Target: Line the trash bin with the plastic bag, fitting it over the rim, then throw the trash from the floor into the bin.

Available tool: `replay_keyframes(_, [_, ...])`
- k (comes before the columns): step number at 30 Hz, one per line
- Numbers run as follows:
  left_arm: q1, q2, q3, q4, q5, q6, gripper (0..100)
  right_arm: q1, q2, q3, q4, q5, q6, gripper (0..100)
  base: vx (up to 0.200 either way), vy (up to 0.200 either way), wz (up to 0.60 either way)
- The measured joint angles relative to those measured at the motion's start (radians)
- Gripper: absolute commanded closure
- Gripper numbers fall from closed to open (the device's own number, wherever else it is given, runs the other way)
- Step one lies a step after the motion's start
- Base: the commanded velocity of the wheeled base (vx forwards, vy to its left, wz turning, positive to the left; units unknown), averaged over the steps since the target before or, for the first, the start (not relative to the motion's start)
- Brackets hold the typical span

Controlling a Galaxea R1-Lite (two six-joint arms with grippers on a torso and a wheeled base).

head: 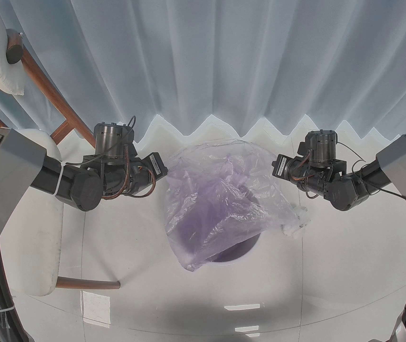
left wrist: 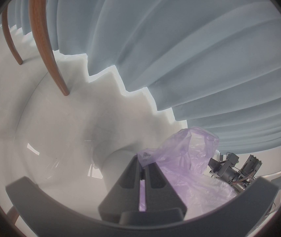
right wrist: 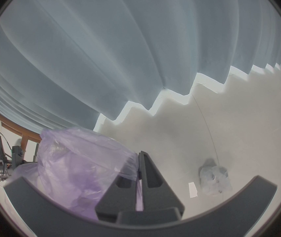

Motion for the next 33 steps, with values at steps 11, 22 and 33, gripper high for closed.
replay_keyframes(11, [0.045, 0.089, -0.046, 0.011, 0.018, 0.0, 100, -0.073, 0.132, -0.117, 0.06, 0.037, -0.1, 100, 0.0, 0.0, 0.0])
replay_keyframes(22, [0.021, 0.085, 0.084, 0.009, 0.028, 0.002, 100, -0.08, 0.149, -0.061, 0.077, 0.044, -0.102, 100, 0.0, 0.0, 0.0])
replay_keyframes(33, [0.025, 0.068, 0.166, -0.083, 0.022, -0.005, 100, -0.078, 0.141, -0.015, 0.058, 0.057, -0.101, 100, 0.0, 0.0, 0.0])
